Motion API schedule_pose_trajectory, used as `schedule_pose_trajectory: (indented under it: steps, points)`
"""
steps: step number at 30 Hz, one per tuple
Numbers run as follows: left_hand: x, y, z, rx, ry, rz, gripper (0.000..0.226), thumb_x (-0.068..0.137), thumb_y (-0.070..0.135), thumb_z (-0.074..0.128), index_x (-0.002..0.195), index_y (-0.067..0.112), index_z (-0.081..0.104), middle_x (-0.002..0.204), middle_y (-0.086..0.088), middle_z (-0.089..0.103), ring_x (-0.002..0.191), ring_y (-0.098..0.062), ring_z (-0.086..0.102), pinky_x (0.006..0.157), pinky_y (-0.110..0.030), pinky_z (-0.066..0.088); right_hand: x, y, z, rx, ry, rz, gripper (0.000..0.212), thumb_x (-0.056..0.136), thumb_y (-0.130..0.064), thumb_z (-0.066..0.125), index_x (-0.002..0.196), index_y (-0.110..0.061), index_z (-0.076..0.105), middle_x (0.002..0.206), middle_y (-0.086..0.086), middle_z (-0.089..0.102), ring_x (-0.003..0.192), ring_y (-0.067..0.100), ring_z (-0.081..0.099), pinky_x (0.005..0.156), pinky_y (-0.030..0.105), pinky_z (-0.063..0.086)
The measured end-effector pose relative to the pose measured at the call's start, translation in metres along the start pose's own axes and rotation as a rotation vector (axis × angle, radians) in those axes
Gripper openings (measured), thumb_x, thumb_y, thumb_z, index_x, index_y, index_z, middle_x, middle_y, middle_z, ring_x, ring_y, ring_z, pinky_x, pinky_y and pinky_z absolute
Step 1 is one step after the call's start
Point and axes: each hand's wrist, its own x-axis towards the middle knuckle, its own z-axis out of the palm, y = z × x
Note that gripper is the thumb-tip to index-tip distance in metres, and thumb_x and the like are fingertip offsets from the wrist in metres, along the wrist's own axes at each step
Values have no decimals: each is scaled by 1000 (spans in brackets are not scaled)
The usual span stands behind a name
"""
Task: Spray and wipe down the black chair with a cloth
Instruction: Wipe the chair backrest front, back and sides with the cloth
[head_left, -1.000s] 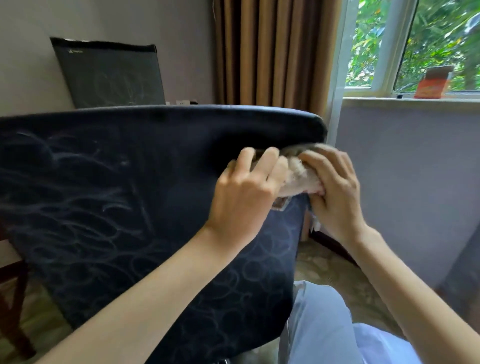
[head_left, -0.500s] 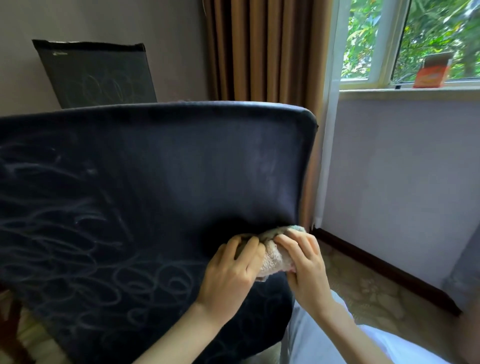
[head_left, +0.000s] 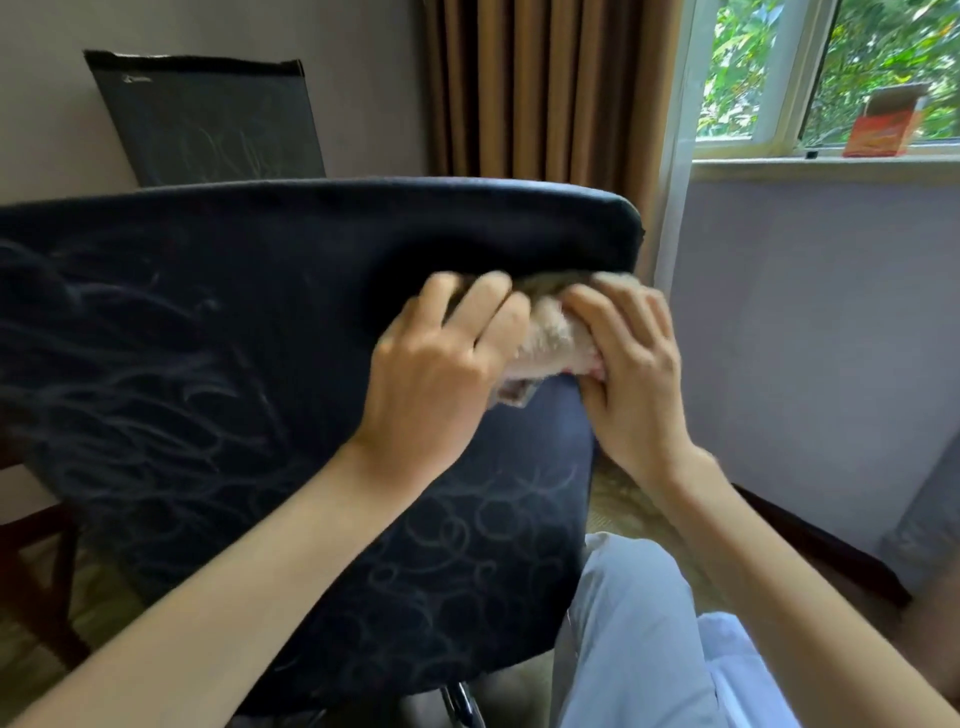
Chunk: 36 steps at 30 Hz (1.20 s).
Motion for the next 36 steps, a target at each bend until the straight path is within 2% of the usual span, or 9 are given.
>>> schedule_pose_trajectory:
  steps: [3, 9, 13, 17, 20, 24, 27, 32, 36]
  points:
    - [-56, 9, 22, -67, -80, 34, 22, 87, 1, 58, 102, 13, 71, 105, -2, 69, 87, -25, 63, 65, -33, 54, -53, 10, 25, 9, -113, 54, 41, 76, 4, 69, 116, -1, 63, 118, 14, 57, 110, 29, 46, 105, 30, 33]
    - [-165, 45, 52, -138, -242, 44, 22, 88, 5, 55, 97, 15, 72, 105, 0, 68, 93, -22, 56, 69, -33, 53, -170, 15, 63, 74, -313, 202, 52, 69, 0, 45, 118, -8, 60, 121, 5, 54, 110, 28, 48, 108, 27, 31]
    - [-195, 59, 55, -161, -354, 37, 22, 85, 6, 56, 97, 16, 71, 102, 2, 67, 90, -21, 57, 65, -32, 54, -203, 12, 73, 101, -366, 249, 59, 64, 9, 53, 118, -15, 55, 121, -3, 50, 108, 22, 46, 103, 26, 35]
    - [-180, 52, 39, -212, -371, 12, 22, 82, 8, 56, 97, 15, 70, 99, 0, 67, 87, -20, 60, 61, -33, 54, -188, 2, 60, 107, -306, 232, 48, 73, 2, 48, 117, -16, 56, 119, -2, 50, 109, 22, 47, 102, 26, 36]
    - [-131, 34, 8, -194, -271, -72, 25, 84, 8, 53, 101, 15, 70, 102, -2, 68, 91, -23, 58, 66, -36, 53, -131, -17, 40, 117, -178, 146, 55, 63, 12, 54, 114, -8, 62, 114, 10, 55, 107, 30, 46, 102, 30, 36]
    - [-50, -13, -46, -2, -98, -131, 27, 86, 5, 54, 109, 13, 67, 110, -2, 67, 95, -28, 54, 73, -38, 46, -21, -55, 14, 68, -51, -32, 48, 72, 5, 66, 118, -10, 62, 117, 14, 59, 106, 33, 49, 90, 30, 40]
    - [-19, -47, -62, 88, -77, -201, 30, 83, 5, 64, 112, 14, 63, 113, -1, 63, 97, -30, 52, 74, -36, 43, 22, -84, 14, 4, -29, -99, 43, 78, -3, 66, 120, -9, 62, 121, 11, 59, 103, 31, 52, 78, 33, 46]
    - [-57, -55, -36, 78, -90, -179, 28, 84, 6, 66, 112, 9, 67, 113, -3, 66, 92, -31, 56, 70, -34, 49, -2, -92, 43, -13, -22, -91, 39, 78, -2, 54, 115, -8, 63, 117, 8, 60, 103, 27, 48, 79, 34, 50]
    - [-125, -45, -13, -8, -148, -190, 25, 83, 7, 61, 107, 8, 67, 110, -7, 68, 92, -33, 59, 68, -34, 53, -61, -84, 71, 39, -111, -58, 44, 75, -6, 46, 117, -11, 56, 116, 4, 55, 103, 28, 49, 83, 34, 50]
